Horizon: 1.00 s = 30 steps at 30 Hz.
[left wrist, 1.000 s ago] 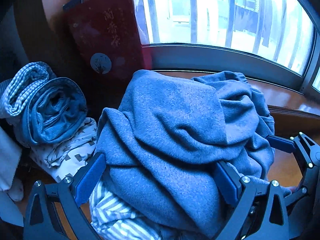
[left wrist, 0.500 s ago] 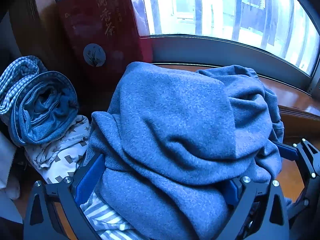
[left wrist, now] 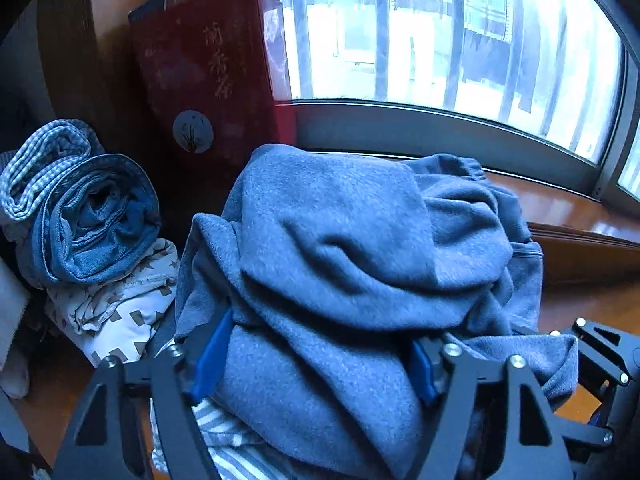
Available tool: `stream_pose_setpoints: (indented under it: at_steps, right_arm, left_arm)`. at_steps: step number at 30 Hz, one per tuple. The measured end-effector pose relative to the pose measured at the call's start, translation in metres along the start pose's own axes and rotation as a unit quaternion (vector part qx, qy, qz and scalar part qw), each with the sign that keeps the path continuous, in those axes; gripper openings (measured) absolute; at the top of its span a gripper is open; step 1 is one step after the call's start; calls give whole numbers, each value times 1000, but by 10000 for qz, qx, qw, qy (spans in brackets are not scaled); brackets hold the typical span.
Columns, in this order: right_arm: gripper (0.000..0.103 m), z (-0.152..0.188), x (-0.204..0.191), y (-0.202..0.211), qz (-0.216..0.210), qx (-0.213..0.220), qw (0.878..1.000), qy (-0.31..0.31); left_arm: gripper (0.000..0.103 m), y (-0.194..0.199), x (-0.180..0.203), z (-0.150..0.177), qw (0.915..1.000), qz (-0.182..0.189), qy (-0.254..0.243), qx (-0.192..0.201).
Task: Fold clothes
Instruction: 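Push both grippers into the grey fleece sweatshirt and close on it, then lift the grey fleece with both grippers and pull it off the heap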
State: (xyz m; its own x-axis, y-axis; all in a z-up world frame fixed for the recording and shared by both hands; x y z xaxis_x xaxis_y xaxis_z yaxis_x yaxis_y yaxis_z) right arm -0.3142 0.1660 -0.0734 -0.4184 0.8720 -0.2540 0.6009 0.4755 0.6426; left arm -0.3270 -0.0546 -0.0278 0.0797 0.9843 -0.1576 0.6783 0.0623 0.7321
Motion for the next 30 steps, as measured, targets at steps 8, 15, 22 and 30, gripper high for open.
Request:
stream_pose_setpoints:
  at_steps: [8,15,22,30]
  right_arm:
    - [12,0,-9,48,-283,387,9987,-167]
    - [12,30,1,107,-148,502,9983,-270]
    - [12,73,19,133,19,219,9979,-602]
    - [26,111,32,135,154,-344,9950,-927]
  left_arm:
    - [64,42,21,-4,9994,214,-173,219]
    - [59,80,67,17,9942,973,-425,180]
    - [59,104,117,52,9887,1232,-848,76]
    - [62,122,141,83,9833,1268,-1306,25]
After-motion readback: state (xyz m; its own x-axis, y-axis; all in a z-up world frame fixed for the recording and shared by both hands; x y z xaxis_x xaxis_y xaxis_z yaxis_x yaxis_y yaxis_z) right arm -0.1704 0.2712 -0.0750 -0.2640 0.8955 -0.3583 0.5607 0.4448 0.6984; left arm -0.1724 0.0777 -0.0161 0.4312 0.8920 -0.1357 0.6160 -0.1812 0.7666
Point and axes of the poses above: each gripper's, at about its wrist camera, not at the fingertips, and y roughly against the way its jaws point, x to its right, z to its underside, the point moved 6 cm from there along -y, roughly the way its jaws point, and after that the axes turned 9 degrees about -z, right-handed, at the moved point
